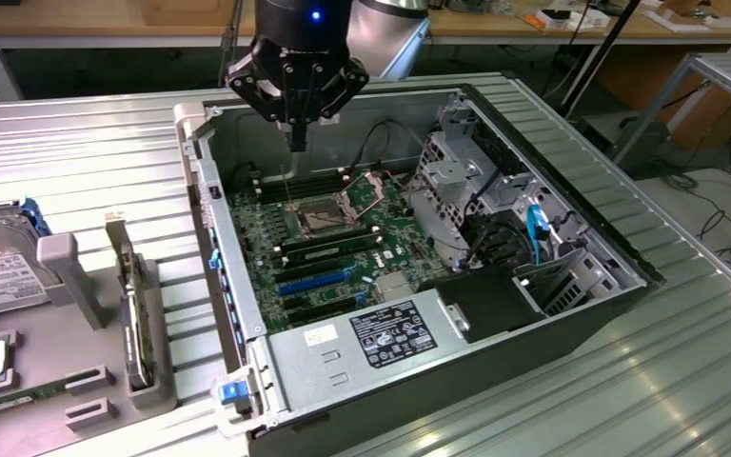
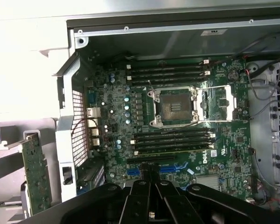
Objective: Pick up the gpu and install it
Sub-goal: 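Reach for the gpu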
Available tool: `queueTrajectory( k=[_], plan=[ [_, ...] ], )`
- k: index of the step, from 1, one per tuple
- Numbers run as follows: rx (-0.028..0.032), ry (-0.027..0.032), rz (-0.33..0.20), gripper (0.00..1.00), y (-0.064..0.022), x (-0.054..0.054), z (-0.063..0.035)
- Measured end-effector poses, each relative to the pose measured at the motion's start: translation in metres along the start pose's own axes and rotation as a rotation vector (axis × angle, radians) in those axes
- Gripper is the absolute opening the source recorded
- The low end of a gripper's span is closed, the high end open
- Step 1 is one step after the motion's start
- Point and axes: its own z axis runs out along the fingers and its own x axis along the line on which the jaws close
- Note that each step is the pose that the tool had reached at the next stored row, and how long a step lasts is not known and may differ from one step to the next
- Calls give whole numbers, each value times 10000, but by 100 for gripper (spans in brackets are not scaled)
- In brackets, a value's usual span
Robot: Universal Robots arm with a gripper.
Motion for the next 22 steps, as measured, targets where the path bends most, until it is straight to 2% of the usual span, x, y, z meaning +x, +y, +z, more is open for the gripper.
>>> queueTrajectory(
  k=[22],
  plan=[
    [-2, -1, 0, 11, -9, 105, 40]
  ],
)
